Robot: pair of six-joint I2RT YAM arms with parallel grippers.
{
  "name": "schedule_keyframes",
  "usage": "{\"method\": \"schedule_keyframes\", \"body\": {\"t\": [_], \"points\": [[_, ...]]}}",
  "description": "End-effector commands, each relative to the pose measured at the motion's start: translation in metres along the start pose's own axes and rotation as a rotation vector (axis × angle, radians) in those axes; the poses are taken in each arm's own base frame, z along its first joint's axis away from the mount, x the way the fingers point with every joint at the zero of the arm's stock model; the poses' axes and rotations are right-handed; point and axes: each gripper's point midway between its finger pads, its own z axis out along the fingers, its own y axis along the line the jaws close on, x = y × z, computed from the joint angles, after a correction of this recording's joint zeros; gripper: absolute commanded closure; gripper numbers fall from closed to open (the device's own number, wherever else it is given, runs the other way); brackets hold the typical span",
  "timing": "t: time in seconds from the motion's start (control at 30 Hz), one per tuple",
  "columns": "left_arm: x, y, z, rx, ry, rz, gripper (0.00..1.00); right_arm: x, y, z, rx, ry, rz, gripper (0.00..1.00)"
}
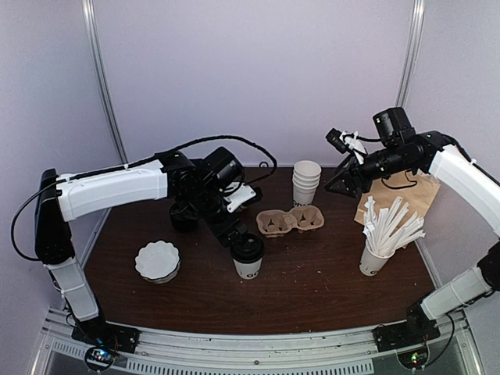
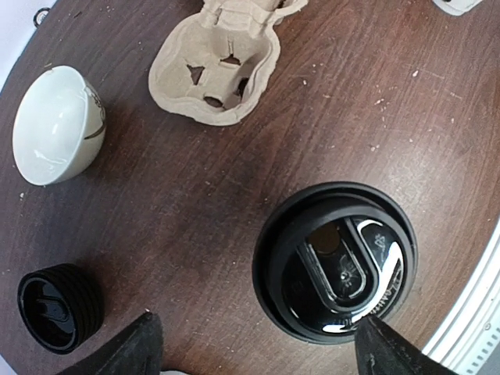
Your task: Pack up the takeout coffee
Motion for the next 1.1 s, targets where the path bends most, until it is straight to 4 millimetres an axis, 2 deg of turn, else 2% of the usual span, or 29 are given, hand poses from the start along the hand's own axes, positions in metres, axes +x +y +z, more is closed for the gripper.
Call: {"method": "schedule_keyframes", "body": {"t": [0.0,0.1,0.47,0.6,1.07], "points": [[-0.011,-0.021,-0.023,0.111,-0.068,0.039,0.09,-0.003,0.002,-0.009,0.018,-0.027,-0.015,0.31],[-0.014,-0.034,-0.024,0.134,-0.094,0.067,0.07,-0.002,0.002,-0.009,0.021,-0.026,-0.016,0.31],[-0.002,-0.029,0.014,0.089,0.002,0.021,0.03,-0.001,0.003,-0.010,0.013,-0.028,-0.013,0.31],[-0.004,-0.035,0.018,0.122,-0.010,0.018,0.02,0.000,0.003,-0.009,0.013,-0.027,-0.015,0.31],[-0.002,-0.035,0.035,0.121,0.023,0.027,0.11,0.004,0.002,-0.006,0.009,-0.021,-0.011,0.31]]}}
